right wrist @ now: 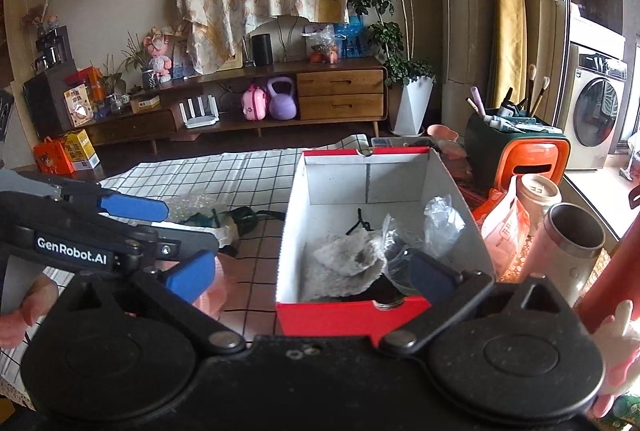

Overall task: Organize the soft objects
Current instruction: 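Lower the towel and plastic bag into the box and open both grippers, then grasp the red snack bag with the left gripper while the right gripper grasps the pink mesh puff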

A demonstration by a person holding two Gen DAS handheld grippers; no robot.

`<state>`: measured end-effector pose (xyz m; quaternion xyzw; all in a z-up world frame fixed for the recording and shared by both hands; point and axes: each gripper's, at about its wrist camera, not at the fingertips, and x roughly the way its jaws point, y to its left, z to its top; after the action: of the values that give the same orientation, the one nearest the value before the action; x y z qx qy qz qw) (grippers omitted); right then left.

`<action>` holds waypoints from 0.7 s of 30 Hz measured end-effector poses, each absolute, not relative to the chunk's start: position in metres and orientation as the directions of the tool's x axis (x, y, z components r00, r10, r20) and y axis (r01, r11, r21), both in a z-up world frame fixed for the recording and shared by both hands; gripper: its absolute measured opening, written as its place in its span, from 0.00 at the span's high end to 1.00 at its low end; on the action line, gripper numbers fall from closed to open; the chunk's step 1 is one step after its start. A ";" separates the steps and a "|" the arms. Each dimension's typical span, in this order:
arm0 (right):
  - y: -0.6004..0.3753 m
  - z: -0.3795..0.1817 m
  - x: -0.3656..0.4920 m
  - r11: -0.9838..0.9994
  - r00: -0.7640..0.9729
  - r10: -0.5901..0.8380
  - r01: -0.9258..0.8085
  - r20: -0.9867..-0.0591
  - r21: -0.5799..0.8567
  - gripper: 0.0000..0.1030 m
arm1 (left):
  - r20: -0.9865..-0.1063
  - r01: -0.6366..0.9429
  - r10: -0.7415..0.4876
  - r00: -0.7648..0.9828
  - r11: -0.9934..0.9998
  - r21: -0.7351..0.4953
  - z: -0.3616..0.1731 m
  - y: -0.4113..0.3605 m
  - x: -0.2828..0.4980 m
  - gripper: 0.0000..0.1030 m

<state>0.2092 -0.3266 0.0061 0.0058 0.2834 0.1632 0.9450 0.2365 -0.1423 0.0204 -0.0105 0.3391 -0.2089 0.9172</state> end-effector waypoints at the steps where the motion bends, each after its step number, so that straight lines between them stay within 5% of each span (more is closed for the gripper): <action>1: -0.323 0.006 0.206 0.944 0.785 0.321 -0.309 -0.529 0.115 0.00 | -0.613 0.371 -0.388 0.688 0.914 -0.162 0.022 -0.136 0.232 0.16; 8: -0.294 0.002 0.185 0.921 0.761 0.377 -0.367 -0.528 0.130 0.00 | -0.591 0.333 -0.381 0.711 0.923 -0.195 0.029 -0.083 0.202 0.03; 21: -0.240 -0.020 0.179 0.901 0.704 0.420 -0.402 -0.572 0.166 0.00 | -0.601 0.229 -0.324 0.731 0.946 -0.231 0.000 -0.007 0.162 0.00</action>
<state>0.1785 -0.2395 -0.0200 0.0146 0.3136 0.2225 0.9230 0.1620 -0.0067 0.0003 -0.0708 0.3352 -0.1490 0.9276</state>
